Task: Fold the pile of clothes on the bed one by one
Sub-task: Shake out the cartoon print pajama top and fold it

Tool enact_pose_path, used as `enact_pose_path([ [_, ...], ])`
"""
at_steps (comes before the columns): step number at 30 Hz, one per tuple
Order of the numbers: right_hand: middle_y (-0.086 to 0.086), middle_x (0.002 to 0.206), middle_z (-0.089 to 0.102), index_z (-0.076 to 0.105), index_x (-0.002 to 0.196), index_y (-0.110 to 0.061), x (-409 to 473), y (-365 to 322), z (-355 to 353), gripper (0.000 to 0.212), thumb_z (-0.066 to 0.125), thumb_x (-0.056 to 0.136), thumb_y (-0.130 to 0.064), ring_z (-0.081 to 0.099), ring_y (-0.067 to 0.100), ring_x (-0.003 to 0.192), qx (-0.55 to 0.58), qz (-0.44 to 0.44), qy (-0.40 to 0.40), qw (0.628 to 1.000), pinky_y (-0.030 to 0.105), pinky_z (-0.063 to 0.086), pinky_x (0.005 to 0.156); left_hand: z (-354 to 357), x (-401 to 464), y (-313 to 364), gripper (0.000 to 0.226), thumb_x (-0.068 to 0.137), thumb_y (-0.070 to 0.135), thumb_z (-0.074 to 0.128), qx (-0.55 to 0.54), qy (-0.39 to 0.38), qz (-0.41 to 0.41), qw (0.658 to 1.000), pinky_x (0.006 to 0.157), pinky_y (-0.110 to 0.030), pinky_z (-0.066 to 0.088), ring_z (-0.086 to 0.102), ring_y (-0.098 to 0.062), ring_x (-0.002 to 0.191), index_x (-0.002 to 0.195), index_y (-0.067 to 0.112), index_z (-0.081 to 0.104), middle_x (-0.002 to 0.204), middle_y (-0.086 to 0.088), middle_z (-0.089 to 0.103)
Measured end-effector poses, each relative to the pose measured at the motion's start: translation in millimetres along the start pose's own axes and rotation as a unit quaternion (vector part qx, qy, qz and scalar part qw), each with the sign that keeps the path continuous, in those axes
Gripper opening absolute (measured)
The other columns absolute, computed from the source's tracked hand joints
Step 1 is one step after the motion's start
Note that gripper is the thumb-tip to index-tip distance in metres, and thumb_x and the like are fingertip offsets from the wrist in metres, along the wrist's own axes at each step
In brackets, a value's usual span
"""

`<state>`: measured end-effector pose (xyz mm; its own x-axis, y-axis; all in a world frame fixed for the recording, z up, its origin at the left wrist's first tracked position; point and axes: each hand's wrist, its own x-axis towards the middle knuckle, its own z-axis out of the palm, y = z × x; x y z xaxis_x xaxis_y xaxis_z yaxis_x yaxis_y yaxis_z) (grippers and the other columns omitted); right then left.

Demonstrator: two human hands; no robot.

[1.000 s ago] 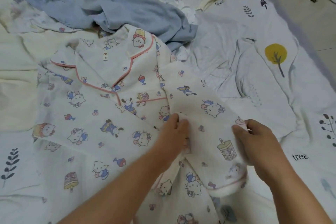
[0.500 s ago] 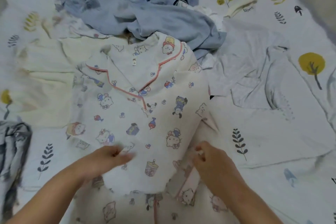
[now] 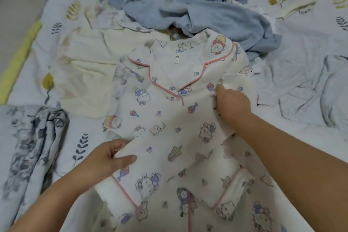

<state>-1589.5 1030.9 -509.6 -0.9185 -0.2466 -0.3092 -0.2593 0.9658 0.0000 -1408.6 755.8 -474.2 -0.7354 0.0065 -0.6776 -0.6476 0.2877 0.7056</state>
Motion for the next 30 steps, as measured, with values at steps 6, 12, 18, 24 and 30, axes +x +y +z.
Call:
enact_pose_path([
  [6,0.019,0.133,0.039,0.004,0.149,-0.016,-37,-18,13,0.068,0.045,0.094,-0.026,0.043,0.035,0.114,0.064,0.034,0.013,0.997,0.040,0.040,0.086,4,15,-24,0.038,0.075,0.015,0.076,0.157,0.122,-0.077,0.977,0.067,-0.022,0.048,0.064,-0.017,0.082,0.107,0.016,0.056,0.093,0.004,0.067],
  [12,0.012,0.156,-0.014,-0.019,0.144,-0.027,-111,-17,73,0.071,0.010,0.089,-0.063,-0.022,0.032,0.139,0.027,-0.053,-0.053,0.997,0.050,-0.003,0.114,41,18,-40,0.052,0.086,0.037,0.057,0.444,0.274,0.153,0.840,0.083,-0.044,0.047,0.057,-0.036,0.107,0.125,0.003,0.053,0.122,-0.019,0.058],
  [18,0.004,0.148,-0.033,-0.033,0.134,-0.034,-119,8,86,0.064,-0.014,0.081,-0.065,-0.036,0.023,0.130,0.009,-0.056,-0.096,0.994,0.040,-0.015,0.111,32,23,-68,0.095,0.072,0.074,-0.017,0.465,0.095,0.093,0.875,0.116,-0.038,0.006,0.005,-0.023,0.145,0.148,0.018,0.000,0.156,-0.005,-0.005],
  [24,0.024,0.148,0.027,0.032,0.145,-0.012,-162,6,70,0.056,0.044,0.094,-0.033,0.020,0.038,0.139,0.146,0.098,0.043,0.983,0.050,0.019,0.111,22,0,-75,0.026,0.091,0.005,0.049,0.225,0.351,0.041,0.908,0.090,-0.042,0.038,0.049,-0.033,0.104,0.116,0.001,0.054,0.109,-0.018,0.055],
  [30,0.023,0.122,0.046,0.043,0.132,-0.009,-212,6,74,0.045,0.047,0.088,-0.009,0.041,0.039,0.113,0.233,0.256,0.044,0.937,0.049,0.038,0.092,17,-35,-92,0.028,0.080,-0.002,0.055,0.207,0.240,-0.006,0.948,0.055,-0.031,0.038,0.054,-0.018,0.065,0.063,0.020,0.050,0.068,-0.001,0.057],
])
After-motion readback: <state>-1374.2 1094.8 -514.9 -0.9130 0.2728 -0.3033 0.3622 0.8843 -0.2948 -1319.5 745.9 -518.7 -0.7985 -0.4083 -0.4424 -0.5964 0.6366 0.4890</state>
